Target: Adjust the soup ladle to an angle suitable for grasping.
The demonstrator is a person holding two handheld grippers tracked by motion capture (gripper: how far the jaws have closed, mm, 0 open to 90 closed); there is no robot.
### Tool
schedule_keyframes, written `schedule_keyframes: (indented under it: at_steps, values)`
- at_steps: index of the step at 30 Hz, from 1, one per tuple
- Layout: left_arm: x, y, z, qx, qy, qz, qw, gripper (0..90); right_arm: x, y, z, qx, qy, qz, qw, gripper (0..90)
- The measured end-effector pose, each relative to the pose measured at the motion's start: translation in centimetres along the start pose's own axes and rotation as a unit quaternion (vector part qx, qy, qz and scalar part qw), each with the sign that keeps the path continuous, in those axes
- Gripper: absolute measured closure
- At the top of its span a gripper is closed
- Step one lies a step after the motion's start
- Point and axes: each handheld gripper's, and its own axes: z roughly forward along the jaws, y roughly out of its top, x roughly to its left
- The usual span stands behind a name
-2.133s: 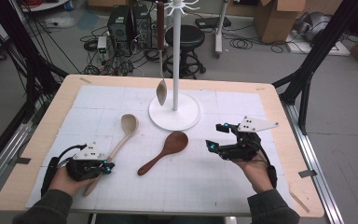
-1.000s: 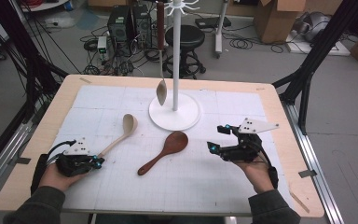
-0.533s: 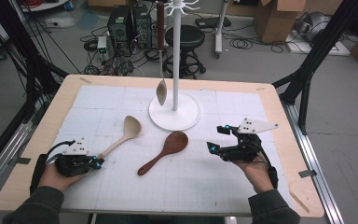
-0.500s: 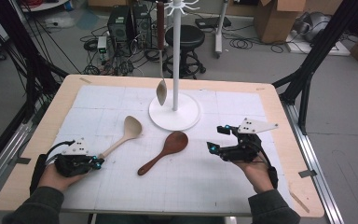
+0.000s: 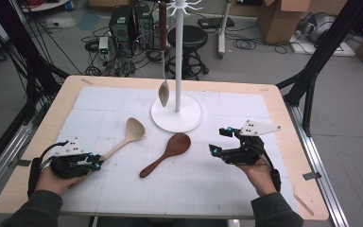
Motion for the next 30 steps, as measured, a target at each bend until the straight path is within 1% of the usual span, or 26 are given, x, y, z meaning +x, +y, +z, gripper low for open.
schedule_keyframes:
  at_steps: [2, 4, 7, 10, 14, 16, 19, 27, 29, 30]
  values:
    - [0.1, -0.1, 0.0, 0.000, 0.003, -0.003, 1.0000, 67.7, 0.0, 0.0, 0.0, 0.000, 0.000, -0.001, 1.0000, 24.7]
    - [0.1, -0.2, 0.2, 0.005, 0.006, -0.012, 0.9999, 64.3, 0.0, 0.0, 0.0, 0.000, 0.000, -0.001, 1.0000, 24.7]
    - [0.2, -0.4, 0.5, 0.013, 0.010, -0.017, 0.9997, 57.8, 0.0, 0.0, 0.1, 0.000, 0.000, 0.000, 1.0000, 24.7]
    - [0.1, -0.6, 0.8, 0.022, 0.013, -0.015, 0.9996, 55.3, 0.0, -0.1, 0.1, 0.002, 0.000, 0.000, 1.0000, 24.7]
    - [0.0, -0.6, 1.1, 0.030, 0.015, -0.010, 0.9994, 58.0, 0.0, -0.1, 0.1, 0.001, 0.000, 0.001, 1.0000, 24.7]
    - [-0.1, -0.6, 1.2, 0.035, 0.016, -0.003, 0.9992, 63.6, 0.0, -0.1, 0.2, 0.002, 0.001, 0.000, 1.0000, 24.7]
    - [-0.1, -0.6, 1.2, 0.033, 0.018, -0.004, 0.9993, 70.4, 0.0, -0.1, 0.2, 0.002, 0.001, 0.001, 1.0000, 24.7]
    - [0.1, -0.6, 1.1, 0.033, 0.023, -0.009, 0.9992, 72.5, -0.1, -0.1, 0.2, 0.002, 0.001, 0.001, 1.0000, 24.7]
    - [0.2, -0.6, 1.2, 0.031, 0.017, -0.008, 0.9994, 73.5, -0.1, -0.1, 0.2, 0.002, 0.002, 0.002, 1.0000, 24.7]
    - [0.1, -0.5, 1.2, 0.032, 0.018, -0.005, 0.9993, 73.6, -0.1, -0.1, 0.2, 0.002, 0.001, 0.001, 1.0000, 24.7]
